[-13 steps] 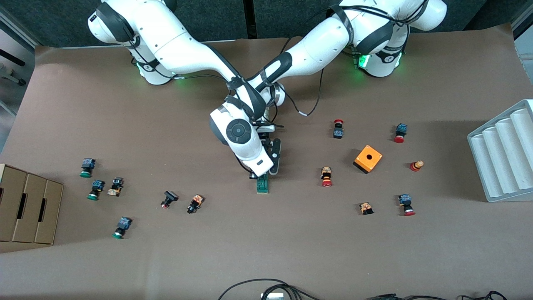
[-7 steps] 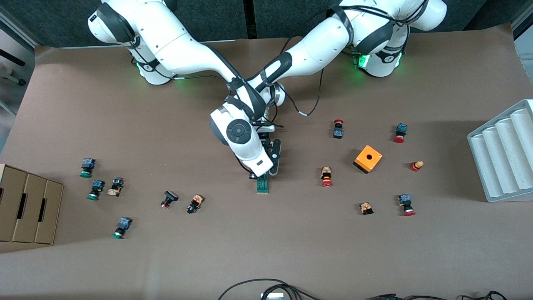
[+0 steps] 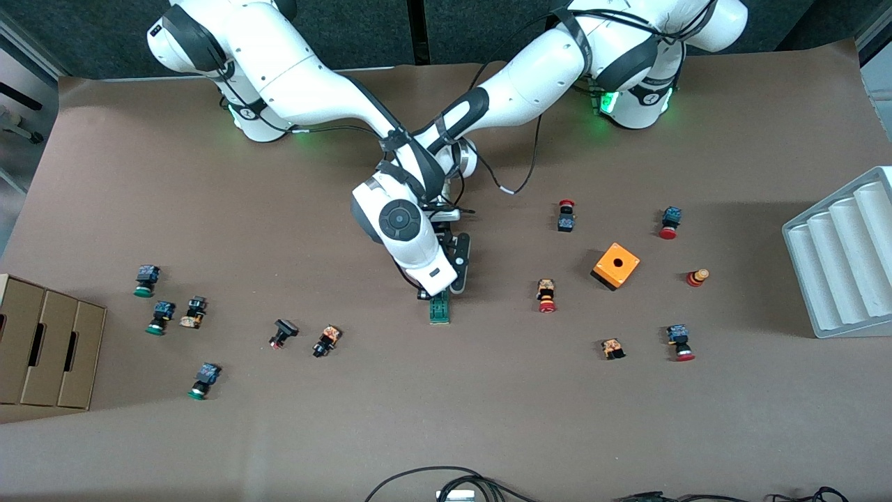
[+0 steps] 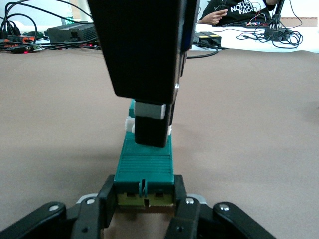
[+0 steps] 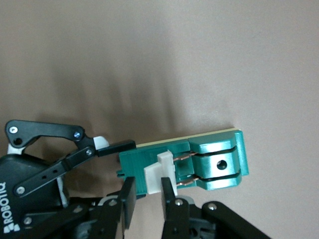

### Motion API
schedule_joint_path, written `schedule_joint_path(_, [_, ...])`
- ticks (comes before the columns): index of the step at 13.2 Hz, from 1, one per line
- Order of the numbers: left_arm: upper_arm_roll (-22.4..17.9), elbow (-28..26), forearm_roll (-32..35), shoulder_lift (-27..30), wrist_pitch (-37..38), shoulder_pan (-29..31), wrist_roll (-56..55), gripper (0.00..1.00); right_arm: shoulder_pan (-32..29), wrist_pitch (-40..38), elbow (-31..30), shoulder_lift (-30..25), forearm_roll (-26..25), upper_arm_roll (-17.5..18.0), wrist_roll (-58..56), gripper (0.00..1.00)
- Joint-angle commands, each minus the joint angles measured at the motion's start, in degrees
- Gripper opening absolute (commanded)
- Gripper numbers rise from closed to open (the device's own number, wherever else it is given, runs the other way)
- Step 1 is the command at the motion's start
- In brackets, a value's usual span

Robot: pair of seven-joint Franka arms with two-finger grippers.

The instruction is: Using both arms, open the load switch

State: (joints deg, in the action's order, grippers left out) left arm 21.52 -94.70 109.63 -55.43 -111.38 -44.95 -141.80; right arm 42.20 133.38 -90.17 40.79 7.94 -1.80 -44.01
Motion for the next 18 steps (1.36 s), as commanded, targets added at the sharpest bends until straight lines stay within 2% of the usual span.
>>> schedule_joint_path(1, [-1.48, 0.92, 1.12, -0.20, -0.15, -0.31, -0.23, 0.08, 0.52, 1.88, -0.10, 1.22, -1.00, -0.40, 1.21, 0.30])
schedule_joint_path(15, [-1.48, 0.92, 1.12, -0.12, -0.15, -0.31, -0.23, 0.08, 0.61, 2.32, 0.08, 1.40, -1.00, -0.40, 1.12, 0.30])
schedule_joint_path(17, [-1.48, 0.83, 1.12, -0.12, -0.15, -0.31, -0.23, 0.08, 0.52, 1.97, 0.08, 0.96, -0.91, -0.40, 1.21, 0.38])
schedule_joint_path(18, [-1.48, 0.83, 1.12, -0.12, -0.15, -0.31, -0.23, 0.08, 0.52, 1.80, 0.08, 0.61, -0.91, -0.40, 1.12, 0.47])
